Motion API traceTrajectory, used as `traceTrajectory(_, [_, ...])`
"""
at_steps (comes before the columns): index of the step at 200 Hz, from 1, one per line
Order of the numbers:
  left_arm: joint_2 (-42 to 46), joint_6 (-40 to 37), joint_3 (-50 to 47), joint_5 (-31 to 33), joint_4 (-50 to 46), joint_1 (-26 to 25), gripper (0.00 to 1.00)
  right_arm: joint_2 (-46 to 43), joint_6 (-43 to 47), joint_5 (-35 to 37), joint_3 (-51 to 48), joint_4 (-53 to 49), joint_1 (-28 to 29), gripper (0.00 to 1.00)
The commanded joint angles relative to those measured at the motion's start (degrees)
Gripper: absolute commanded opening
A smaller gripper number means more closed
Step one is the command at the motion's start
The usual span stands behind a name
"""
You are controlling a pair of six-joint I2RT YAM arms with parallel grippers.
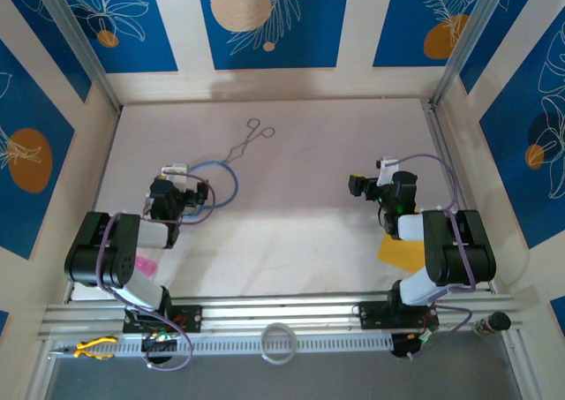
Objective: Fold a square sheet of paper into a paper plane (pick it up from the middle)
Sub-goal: Move the square sheet of paper to the center of the table.
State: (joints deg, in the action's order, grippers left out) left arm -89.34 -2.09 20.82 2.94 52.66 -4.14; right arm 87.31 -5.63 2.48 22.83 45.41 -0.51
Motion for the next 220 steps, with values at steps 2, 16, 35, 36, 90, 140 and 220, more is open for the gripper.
traceTrajectory(2, [-0.3,-1.0,1.1,-1.6,0.1,0.3,1.00,0.0,-0.3,-1.5,1.5,0.0,-0.5,0.99])
traceTrajectory(16, [-0.3,-1.0,1.1,-1.6,0.1,0.3,1.00,0.1,-0.3,-1.6,1.7,-0.1,-0.5,0.99])
traceTrajectory(35, [-0.2,-1.0,0.8,-1.4,0.7,0.3,1.00,0.0,-0.3,-1.6,1.7,-0.2,-0.6,0.99])
traceTrajectory(36, [-0.2,-1.0,0.7,-1.5,0.9,0.3,1.00,0.0,-0.3,-1.6,1.6,-0.2,-0.6,0.99])
traceTrajectory(90, [-0.2,-1.3,0.4,-2.6,1.4,0.3,1.00,-0.2,-0.3,-1.7,1.3,0.2,-0.5,0.99])
traceTrajectory(140, [2.1,-2.2,-2.4,-5.0,4.6,0.3,1.00,-1.0,1.3,0.2,0.9,0.2,1.0,0.99])
traceTrajectory(220, [25.6,14.7,4.3,6.5,-25.9,0.5,1.00,-17.2,-16.1,9.8,18.2,-50.0,-2.4,0.99])
